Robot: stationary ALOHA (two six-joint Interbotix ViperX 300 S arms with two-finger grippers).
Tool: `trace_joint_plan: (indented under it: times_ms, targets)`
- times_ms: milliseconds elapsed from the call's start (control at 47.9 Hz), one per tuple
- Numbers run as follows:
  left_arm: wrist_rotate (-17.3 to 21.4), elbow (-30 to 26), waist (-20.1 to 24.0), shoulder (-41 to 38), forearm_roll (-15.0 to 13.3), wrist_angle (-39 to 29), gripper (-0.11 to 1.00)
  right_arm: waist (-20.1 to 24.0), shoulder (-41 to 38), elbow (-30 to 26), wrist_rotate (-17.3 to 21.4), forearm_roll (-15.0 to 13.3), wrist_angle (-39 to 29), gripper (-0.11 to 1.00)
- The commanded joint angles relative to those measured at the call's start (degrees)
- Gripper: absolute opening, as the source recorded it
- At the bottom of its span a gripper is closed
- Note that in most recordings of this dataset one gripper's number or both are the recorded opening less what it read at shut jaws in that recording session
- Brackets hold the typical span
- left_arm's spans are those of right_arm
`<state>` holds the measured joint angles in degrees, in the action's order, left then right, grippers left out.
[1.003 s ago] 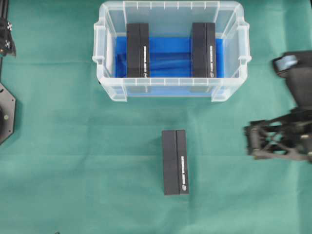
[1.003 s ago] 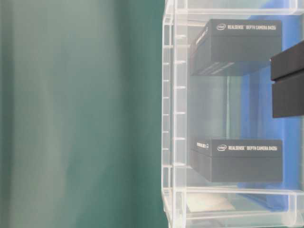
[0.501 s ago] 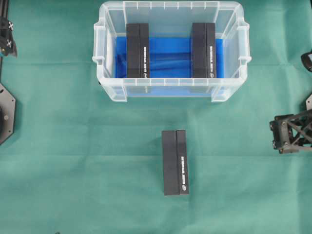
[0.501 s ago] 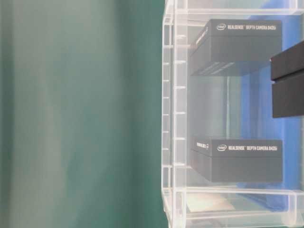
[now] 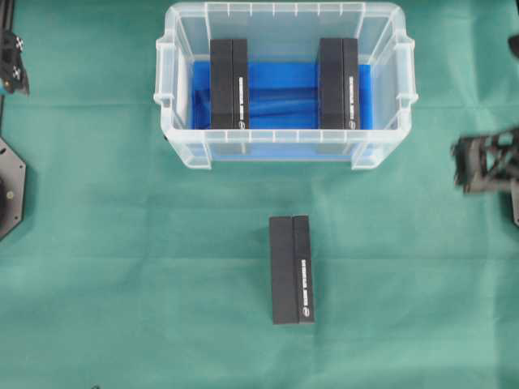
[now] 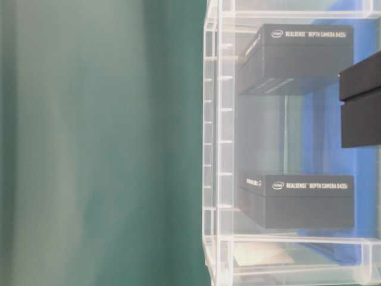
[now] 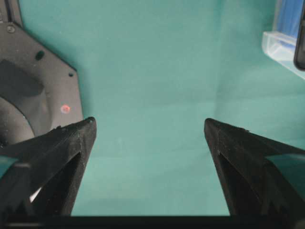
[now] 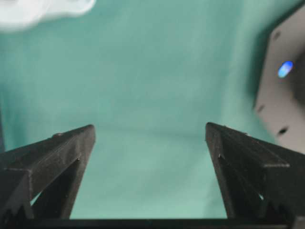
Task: Take out the box from the case.
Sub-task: 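Open the right gripper and withdraw it to the right side, then move the left gripper over the left black box in the case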
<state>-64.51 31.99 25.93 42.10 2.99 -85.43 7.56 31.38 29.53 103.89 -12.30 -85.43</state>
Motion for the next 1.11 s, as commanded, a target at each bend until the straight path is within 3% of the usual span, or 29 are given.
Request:
trace_joint_plan:
  times_ms: [0, 251, 522, 710, 1086]
  targets:
    - [0.0, -0.7, -0.2, -0.1, -0.1, 0.3, 0.97, -4.7, 1.7, 0.1, -3.7, -0.2, 0.4, 0.94]
    - [0.0, -0.6, -0.2, -0.1, -0.1, 0.3, 0.97, -19.7, 1.9, 0.0, -19.3, 0.4, 2.7, 0.94]
    - [0.1, -0.7, -0.2, -0.1, -0.1, 0.3, 0.97, -31.8, -0.9, -0.2, -32.3, 2.5, 6.2, 0.94]
    - [0.1, -0.6, -0.2, -0.1, -0.1, 0.3, 0.97, -33.9, -1.9, -0.2, -34.5, 2.8, 6.4, 0.94]
    - [0.4, -0.6, -0.2, -0.1, 0.0, 0.3, 0.97, -34.1, -1.9, -0.1, -34.5, 2.8, 7.3, 0.94]
